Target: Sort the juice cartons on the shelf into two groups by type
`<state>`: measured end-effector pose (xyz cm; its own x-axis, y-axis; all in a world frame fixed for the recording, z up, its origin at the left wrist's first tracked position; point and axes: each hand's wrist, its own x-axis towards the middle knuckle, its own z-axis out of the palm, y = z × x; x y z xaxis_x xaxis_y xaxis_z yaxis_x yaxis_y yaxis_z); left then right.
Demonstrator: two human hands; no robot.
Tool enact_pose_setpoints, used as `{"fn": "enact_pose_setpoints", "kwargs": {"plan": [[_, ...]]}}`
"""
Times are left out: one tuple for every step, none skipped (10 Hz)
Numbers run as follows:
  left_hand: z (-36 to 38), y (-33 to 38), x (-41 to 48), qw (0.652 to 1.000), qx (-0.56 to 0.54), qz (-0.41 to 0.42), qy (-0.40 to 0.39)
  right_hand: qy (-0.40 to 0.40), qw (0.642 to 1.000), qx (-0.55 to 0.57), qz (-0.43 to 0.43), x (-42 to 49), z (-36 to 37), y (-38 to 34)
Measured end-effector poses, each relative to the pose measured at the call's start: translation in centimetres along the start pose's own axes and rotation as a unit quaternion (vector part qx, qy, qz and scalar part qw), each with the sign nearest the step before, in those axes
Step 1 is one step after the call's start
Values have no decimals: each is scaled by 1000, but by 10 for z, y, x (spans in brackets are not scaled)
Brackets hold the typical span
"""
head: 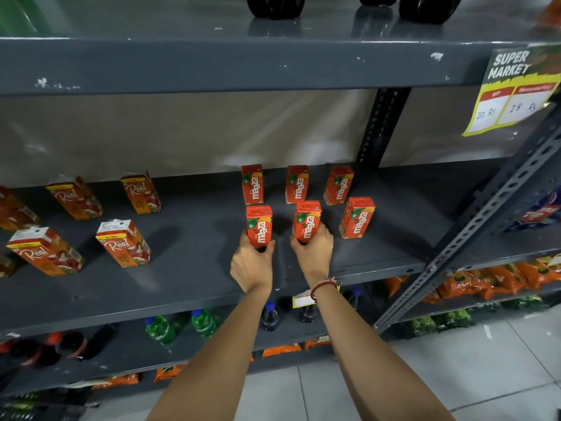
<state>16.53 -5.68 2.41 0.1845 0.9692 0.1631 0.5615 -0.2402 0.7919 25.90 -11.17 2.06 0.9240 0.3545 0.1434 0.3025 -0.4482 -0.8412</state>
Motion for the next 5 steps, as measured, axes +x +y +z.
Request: {"fn": "enact_pose_setpoints", "kwargs": {"plan": [[0, -2, 0, 1000, 4, 0, -11, -4, 1000, -1, 5, 0, 0, 0], [-1, -1, -1, 1000, 12, -1, -24, -10, 1000, -4, 13, -2, -2, -3], [-1, -5, 2, 999, 18, 1, -34, -23, 999, -7, 23, -1, -2, -3], [-10, -10, -7, 998, 7, 9, -61, -21, 999, -6, 37, -15, -9, -4], [-15, -18, -9, 997, -29, 39, -61, 24, 999, 18, 33, -32, -8, -6]]}}
